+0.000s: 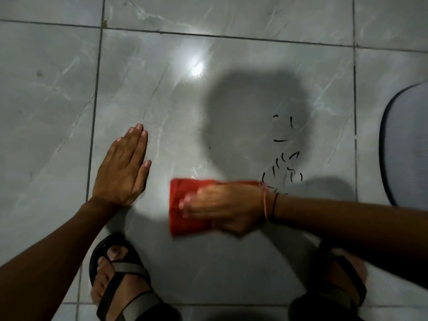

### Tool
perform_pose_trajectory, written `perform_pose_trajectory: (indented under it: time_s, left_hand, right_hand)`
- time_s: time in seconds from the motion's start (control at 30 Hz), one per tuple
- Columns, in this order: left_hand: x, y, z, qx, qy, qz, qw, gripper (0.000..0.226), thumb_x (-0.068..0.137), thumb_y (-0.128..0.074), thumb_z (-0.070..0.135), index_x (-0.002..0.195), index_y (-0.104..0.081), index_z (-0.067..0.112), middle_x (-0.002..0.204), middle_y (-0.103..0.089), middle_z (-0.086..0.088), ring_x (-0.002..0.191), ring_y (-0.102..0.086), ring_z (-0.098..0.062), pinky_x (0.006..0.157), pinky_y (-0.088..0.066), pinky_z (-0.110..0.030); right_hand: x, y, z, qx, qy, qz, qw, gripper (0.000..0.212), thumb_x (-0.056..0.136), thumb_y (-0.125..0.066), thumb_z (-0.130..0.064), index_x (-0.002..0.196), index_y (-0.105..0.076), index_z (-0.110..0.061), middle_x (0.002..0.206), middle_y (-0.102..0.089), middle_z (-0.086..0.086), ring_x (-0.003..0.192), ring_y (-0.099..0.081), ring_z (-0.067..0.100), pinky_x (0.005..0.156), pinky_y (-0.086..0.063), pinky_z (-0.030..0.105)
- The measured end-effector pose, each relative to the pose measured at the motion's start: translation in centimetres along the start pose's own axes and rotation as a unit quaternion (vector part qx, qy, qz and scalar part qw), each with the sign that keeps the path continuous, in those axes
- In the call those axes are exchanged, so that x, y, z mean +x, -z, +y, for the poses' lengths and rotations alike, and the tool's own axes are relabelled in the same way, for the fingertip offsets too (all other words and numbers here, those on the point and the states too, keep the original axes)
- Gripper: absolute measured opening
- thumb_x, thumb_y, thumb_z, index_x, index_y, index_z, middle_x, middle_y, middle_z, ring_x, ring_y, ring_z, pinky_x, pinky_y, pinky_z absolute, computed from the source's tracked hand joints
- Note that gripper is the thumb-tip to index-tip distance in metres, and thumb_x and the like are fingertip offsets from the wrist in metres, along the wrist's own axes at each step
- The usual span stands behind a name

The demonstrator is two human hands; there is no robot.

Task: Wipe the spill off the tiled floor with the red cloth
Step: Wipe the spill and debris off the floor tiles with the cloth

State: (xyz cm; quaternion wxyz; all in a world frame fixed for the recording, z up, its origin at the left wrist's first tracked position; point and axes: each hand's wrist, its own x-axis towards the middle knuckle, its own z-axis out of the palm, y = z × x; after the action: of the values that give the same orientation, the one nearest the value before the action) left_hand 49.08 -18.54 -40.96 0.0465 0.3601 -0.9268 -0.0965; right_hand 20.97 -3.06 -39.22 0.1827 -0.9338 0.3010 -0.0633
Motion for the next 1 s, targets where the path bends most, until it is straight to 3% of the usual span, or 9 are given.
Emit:
perform_pose_trajectory:
  time_s: [0.1, 0.23, 0.43, 0.53, 0.63, 0.73, 0.8, 0.87, 1.0]
  left_hand:
    - [0.0, 0.1, 0.1, 0.001, 0.009, 0.003, 1.0, 0.066, 0.109, -0.032, 0.033, 0.167, -0.021, 0.003, 0.176, -0.017, -0.014, 0.164, -0.015, -0.027, 0.134, -0.011, -0.04]
    - [0.0, -0.1, 0.1, -0.001, 0.005, 0.007, 1.0, 0.066, 0.109, -0.032, 0.033, 0.167, -0.023, 0.003, 0.176, -0.018, -0.015, 0.164, -0.017, -0.027, 0.133, -0.013, -0.042]
    - [0.0, -0.3, 0.0, 0.001, 0.003, 0.024, 1.0, 0.065, 0.109, -0.034, 0.032, 0.166, -0.026, 0.001, 0.175, -0.023, -0.016, 0.163, -0.022, -0.029, 0.132, -0.02, -0.046]
    - [-0.1, -0.3, -0.1, 0.004, -0.002, 0.019, 1.0, 0.065, 0.109, -0.033, 0.032, 0.166, -0.025, 0.001, 0.175, -0.022, -0.017, 0.163, -0.021, -0.03, 0.132, -0.02, -0.047]
    - [0.1, -0.3, -0.2, 0.0, -0.001, 0.014, 1.0, 0.065, 0.109, -0.035, 0.031, 0.166, -0.024, 0.002, 0.175, -0.021, -0.016, 0.163, -0.02, -0.029, 0.133, -0.019, -0.047]
    - [-0.1, -0.4, -0.1, 0.004, -0.001, 0.025, 1.0, 0.065, 0.109, -0.037, 0.03, 0.166, -0.025, 0.002, 0.175, -0.022, -0.016, 0.163, -0.021, -0.029, 0.132, -0.022, -0.047]
    - [0.0, -0.3, 0.1, 0.007, -0.005, 0.033, 0.999, 0.064, 0.108, -0.039, 0.028, 0.165, -0.027, 0.001, 0.174, -0.024, -0.017, 0.163, -0.023, -0.029, 0.132, -0.023, -0.047]
    - [0.1, -0.3, 0.2, 0.01, 0.0, 0.032, 0.999, 0.065, 0.108, -0.039, 0.028, 0.165, -0.027, 0.001, 0.174, -0.024, -0.017, 0.163, -0.022, -0.03, 0.132, -0.021, -0.047]
    - [0.1, -0.3, 0.2, 0.014, 0.003, 0.027, 1.0, 0.065, 0.109, -0.036, 0.03, 0.166, -0.024, 0.002, 0.175, -0.021, -0.015, 0.164, -0.019, -0.028, 0.133, -0.015, -0.042]
  right_hand:
    - [0.0, 4.2, 9.6, -0.061, -0.194, 0.107, 0.973, 0.053, 0.106, -0.048, -0.027, 0.153, -0.043, -0.004, 0.161, -0.041, 0.02, 0.152, -0.036, 0.035, 0.129, -0.027, 0.049]
    - [1.5, 7.8, 15.2, -0.045, -0.483, 0.176, 0.856, 0.062, 0.107, -0.034, -0.039, 0.162, -0.026, -0.012, 0.171, -0.024, 0.015, 0.159, -0.021, 0.032, 0.131, -0.021, 0.051]
    - [-1.3, 0.5, -3.6, 0.017, -0.244, 0.089, 0.966, 0.057, 0.107, -0.046, -0.035, 0.158, -0.037, -0.012, 0.166, -0.034, 0.013, 0.157, -0.029, 0.027, 0.127, -0.031, 0.048]
    - [-3.2, -0.5, -3.7, 0.002, -0.099, 0.03, 0.995, 0.055, 0.105, -0.052, -0.033, 0.155, -0.043, -0.011, 0.164, -0.039, 0.012, 0.156, -0.031, 0.025, 0.126, -0.033, 0.044]
    - [-2.9, 2.0, 3.7, -0.047, -0.185, 0.079, 0.978, 0.054, 0.105, -0.051, -0.032, 0.153, -0.045, -0.008, 0.162, -0.042, 0.015, 0.156, -0.03, 0.026, 0.129, -0.027, 0.042]
    - [-1.7, 5.6, 11.1, -0.07, -0.436, 0.184, 0.878, 0.058, 0.107, -0.045, -0.038, 0.157, -0.038, -0.01, 0.165, -0.036, 0.016, 0.156, -0.031, 0.03, 0.13, -0.025, 0.044]
    - [0.0, 6.4, 12.5, -0.048, -0.506, 0.211, 0.835, 0.061, 0.106, -0.045, -0.039, 0.158, -0.035, -0.009, 0.167, -0.033, 0.016, 0.157, -0.028, 0.031, 0.131, -0.022, 0.045]
    - [1.1, 5.4, 9.9, -0.029, -0.49, 0.219, 0.843, 0.061, 0.105, -0.05, -0.037, 0.157, -0.039, -0.007, 0.166, -0.034, 0.018, 0.156, -0.029, 0.032, 0.13, -0.023, 0.048]
    - [-0.2, -0.1, -4.2, 0.02, -0.271, 0.139, 0.952, 0.055, 0.103, -0.055, -0.032, 0.152, -0.048, -0.009, 0.163, -0.042, 0.014, 0.155, -0.034, 0.026, 0.124, -0.034, 0.047]
